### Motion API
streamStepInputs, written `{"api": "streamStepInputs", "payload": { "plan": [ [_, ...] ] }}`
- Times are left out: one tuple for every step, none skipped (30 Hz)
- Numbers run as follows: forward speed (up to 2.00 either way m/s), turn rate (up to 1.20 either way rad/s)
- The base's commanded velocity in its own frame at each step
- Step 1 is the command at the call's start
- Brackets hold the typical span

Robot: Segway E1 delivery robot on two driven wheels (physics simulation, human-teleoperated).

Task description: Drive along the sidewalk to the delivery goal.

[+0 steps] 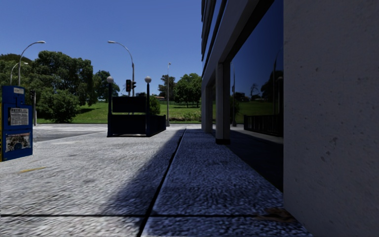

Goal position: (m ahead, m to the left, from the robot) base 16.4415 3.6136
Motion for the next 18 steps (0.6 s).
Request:
{"api": "streamStepInputs", "payload": {
  "plan": [
    [2.00, 0.00],
    [2.00, 0.00],
    [2.00, 0.00],
    [2.00, 0.00],
    [2.00, 0.00],
    [2.00, 0.00],
    [2.00, 0.00],
    [2.00, 0.00],
    [2.00, 0.00],
    [2.00, 0.00],
    [2.00, 0.00],
    [2.00, 0.00],
    [2.00, 0.00],
    [2.00, 0.00],
    [2.00, 0.00],
    [2.00, 0.00],
    [2.00, 0.00],
    [2.00, 0.00]
  ]
}}
